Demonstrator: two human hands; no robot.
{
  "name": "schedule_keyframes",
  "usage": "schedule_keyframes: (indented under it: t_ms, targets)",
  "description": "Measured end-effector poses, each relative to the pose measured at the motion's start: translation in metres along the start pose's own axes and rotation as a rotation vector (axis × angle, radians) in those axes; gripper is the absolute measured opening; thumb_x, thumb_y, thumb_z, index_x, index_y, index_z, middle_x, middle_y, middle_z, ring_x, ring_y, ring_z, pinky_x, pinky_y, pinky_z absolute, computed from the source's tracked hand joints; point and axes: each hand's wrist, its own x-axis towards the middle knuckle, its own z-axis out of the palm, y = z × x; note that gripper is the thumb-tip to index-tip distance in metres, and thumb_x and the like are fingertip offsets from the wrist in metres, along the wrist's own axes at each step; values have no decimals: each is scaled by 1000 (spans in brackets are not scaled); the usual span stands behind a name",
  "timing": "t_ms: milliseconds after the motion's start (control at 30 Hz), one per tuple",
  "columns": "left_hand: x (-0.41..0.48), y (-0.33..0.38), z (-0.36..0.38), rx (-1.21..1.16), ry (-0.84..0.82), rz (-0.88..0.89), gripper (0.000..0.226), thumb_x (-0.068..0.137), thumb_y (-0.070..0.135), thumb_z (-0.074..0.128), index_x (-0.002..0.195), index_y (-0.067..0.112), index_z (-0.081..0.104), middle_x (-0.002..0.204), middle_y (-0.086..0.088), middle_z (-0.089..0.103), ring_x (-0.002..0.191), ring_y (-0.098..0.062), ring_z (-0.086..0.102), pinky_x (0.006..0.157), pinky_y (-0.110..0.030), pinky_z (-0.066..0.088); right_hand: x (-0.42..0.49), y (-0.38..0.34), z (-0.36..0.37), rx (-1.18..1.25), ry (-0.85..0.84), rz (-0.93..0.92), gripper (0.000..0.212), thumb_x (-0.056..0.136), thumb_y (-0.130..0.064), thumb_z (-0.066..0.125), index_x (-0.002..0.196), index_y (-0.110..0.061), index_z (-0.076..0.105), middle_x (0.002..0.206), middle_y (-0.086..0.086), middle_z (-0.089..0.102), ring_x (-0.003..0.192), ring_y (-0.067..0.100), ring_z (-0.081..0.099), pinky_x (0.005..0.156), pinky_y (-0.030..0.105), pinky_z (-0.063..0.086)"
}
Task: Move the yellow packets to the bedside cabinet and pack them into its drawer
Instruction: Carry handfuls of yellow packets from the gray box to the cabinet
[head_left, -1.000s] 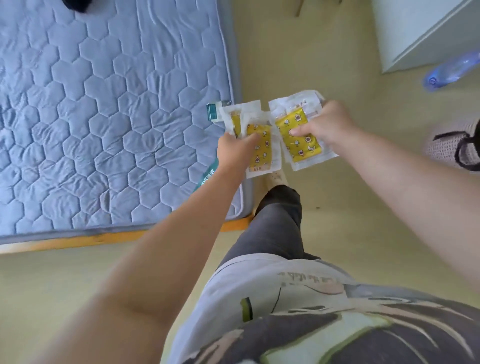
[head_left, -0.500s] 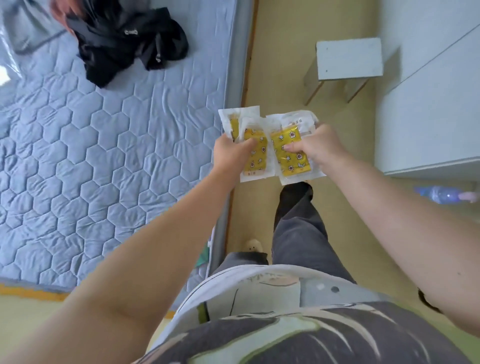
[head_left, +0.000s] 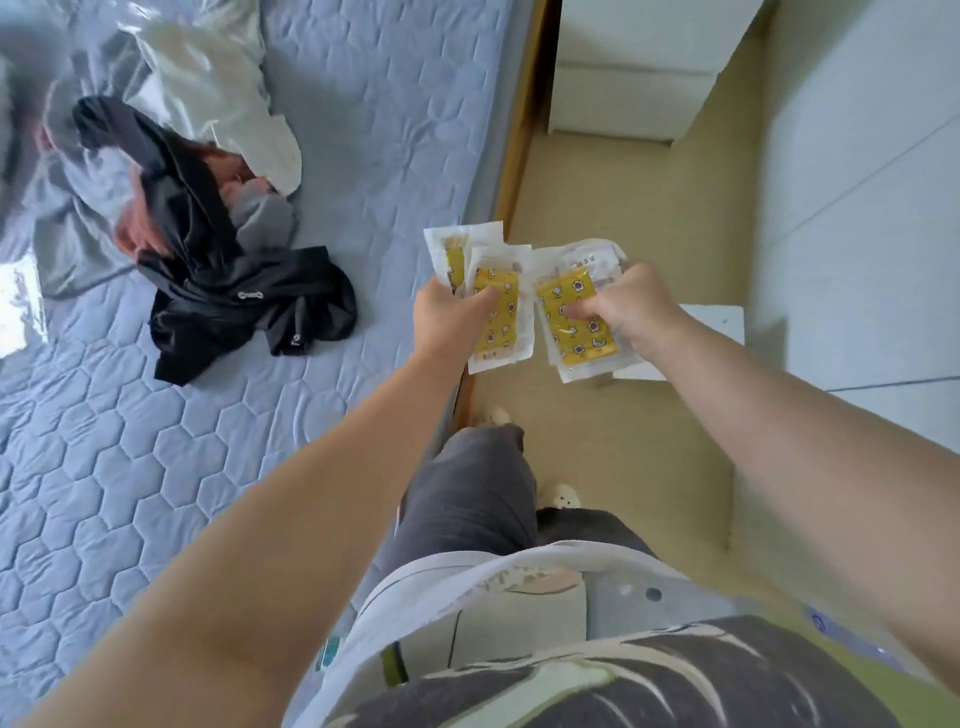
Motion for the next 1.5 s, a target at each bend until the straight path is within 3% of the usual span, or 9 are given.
schedule_keyframes:
  t_ms: [300,467,600,733,900,1067,1233,1333,1500]
  targets:
    - [214,137,34,69,-60,-17,17,84,12,65,80,26,58,78,9,64,68,-4,64,54,-18,50,180,-174,-25,29,74,1,67,61,-18,89,118,-8,56,108,5,65,96,24,63,84,33,50]
    - [302,221,62,140,-113,14,10,86,14,66,86,22,59,77,10,62,67,-4,62,54,-17,48,245,-261,-62,117,87,-1,42,68,-6,84,102,-11,60,93,2,67,74,14,65,61,26,51]
    - [350,268,107,153,-159,24,9,85,15,65,90,20,60,79,8,63,72,-9,64,55,-19,49,293,-299,-105,138,149,2,42,62,-7,87,97,-12,63,99,6,70,90,24,68,83,38,56]
    - [389,309,165,153,-196,53,18,83,12,65,73,24,57,73,6,63,70,-14,64,64,-28,55,343,-328,-153,156,179,-36,80,59,-10,89,130,-6,53,118,6,65,109,25,62,97,39,49]
    - [449,360,258,146,-176,23,19,84,14,67,73,23,54,72,5,60,64,-10,60,54,-19,50,433,-353,-232,142,167,-44,91,60,-15,89,139,-5,44,132,7,56,121,27,54,102,37,44]
    - [510,405,357,66,-90,-136,11,82,17,70,87,15,60,93,-6,69,87,-24,70,78,-41,59,533,-380,-318,160,132,5,85,62,-13,88,136,-7,47,126,8,60,114,26,58,99,39,47]
    - [560,427,426,59,-35,-229,16,82,17,68,74,18,54,84,-4,64,82,-24,67,83,-43,57,618,-390,-368,105,68,64,100,47,-23,92,136,-11,48,124,6,62,110,28,61,95,44,50]
    - [590,431,450,90,-18,-241,22,85,16,67,72,19,49,76,2,57,68,-14,59,69,-32,54,659,-394,-380,80,72,87,96,49,-22,91,135,-11,49,121,6,64,106,27,63,93,43,52]
    - [653,434,478,204,-22,-170,21,86,17,65,73,20,48,72,4,53,66,-14,53,51,-23,40,721,-399,-395,39,209,108,78,63,-19,87,132,-11,51,114,4,65,97,24,65,90,42,53]
